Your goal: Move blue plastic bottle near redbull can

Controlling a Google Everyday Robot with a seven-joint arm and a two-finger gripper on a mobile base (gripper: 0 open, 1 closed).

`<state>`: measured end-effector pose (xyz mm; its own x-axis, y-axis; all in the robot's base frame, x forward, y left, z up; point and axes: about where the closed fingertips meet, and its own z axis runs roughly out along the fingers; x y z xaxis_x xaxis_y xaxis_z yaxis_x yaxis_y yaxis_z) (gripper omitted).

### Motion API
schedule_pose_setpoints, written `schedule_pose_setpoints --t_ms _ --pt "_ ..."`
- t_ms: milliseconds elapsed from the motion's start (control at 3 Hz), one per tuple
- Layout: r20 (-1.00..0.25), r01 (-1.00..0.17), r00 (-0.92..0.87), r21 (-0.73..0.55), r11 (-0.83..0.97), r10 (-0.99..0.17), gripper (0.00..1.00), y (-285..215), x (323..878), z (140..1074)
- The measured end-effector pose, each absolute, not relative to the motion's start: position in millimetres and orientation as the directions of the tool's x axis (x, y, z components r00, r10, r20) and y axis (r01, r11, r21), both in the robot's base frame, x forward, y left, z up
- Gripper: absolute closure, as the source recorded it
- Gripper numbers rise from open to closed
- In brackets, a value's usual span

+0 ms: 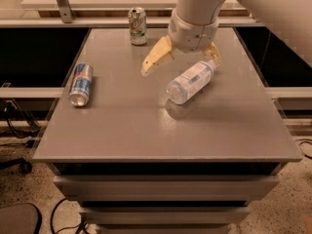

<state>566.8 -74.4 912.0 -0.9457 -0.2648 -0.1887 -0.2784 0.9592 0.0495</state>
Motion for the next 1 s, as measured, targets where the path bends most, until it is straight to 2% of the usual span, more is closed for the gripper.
schedule_pose_setpoints --t_ms 667,1000 --pt "-0.142 -0.090 -0.987 0.105 0.990 -0.074 0.00 -69 579 890" --pt "-0.117 -0.032 -0.993 0.108 0.994 -0.019 0.00 -76 589 875"
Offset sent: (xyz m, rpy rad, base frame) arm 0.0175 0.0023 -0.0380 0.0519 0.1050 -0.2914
